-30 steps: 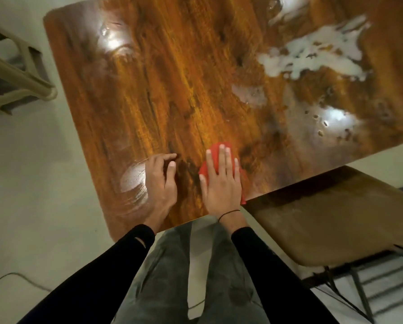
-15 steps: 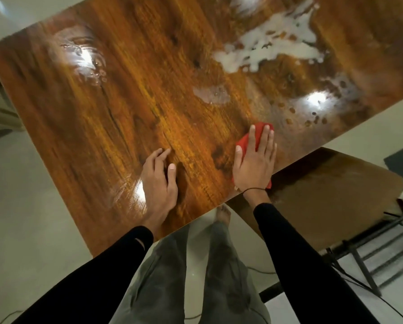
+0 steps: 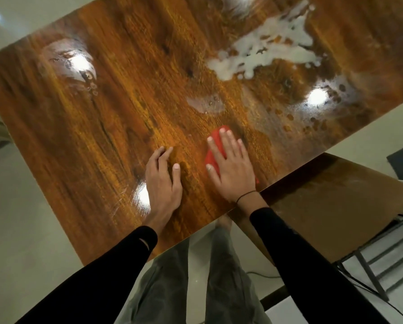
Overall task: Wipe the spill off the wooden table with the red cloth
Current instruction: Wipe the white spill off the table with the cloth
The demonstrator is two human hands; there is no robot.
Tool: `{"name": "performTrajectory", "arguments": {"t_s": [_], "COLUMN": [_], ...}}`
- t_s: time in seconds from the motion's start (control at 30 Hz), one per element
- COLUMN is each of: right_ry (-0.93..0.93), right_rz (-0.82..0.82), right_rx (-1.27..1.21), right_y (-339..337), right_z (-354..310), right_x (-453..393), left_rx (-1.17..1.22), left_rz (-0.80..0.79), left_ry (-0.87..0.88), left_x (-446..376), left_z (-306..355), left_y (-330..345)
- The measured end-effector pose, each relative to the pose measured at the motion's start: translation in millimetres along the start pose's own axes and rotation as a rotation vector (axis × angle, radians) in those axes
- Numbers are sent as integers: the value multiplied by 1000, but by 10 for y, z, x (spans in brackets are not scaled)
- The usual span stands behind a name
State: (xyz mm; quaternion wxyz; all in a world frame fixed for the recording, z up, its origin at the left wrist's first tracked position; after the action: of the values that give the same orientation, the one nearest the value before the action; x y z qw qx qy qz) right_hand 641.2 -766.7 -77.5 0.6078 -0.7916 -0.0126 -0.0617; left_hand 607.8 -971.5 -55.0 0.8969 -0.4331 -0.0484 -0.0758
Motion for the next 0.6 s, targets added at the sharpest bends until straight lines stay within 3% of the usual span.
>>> {"name": "performTrajectory", "arguments": {"t_s": [0.23,0.37,0.43,0.5,0.6], "right_ry": [325,676,747,637,242], "right_rz": [86,192,205,156,34], "right_rx": [3,-33,-37,-29,18], "right_y": [-303,-237,-165,-60,109], "right_z": [894,740,512,268,-47], "right_x": [-235,-43,82,220,348], "left_rx": [-11,-27,-54,-120,-191], "left_rz": [60,98,115,134,179], "left_ry": [45,25,1,9,11], "left_x": [-269,-483,-586,-667,-757], "left_z": [188,287,282,252,191], "left_y": [209,352,391,414,401]}}
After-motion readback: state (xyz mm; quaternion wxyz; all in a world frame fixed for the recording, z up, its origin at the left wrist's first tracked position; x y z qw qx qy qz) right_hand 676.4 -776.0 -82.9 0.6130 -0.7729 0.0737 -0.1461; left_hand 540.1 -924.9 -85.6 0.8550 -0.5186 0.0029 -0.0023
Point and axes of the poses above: each hand's wrist, its own x-axis away from the middle knuckle, its own y-axis out of the palm, z = x × y, the point moved 1 cm from there along -x, towards the middle knuckle
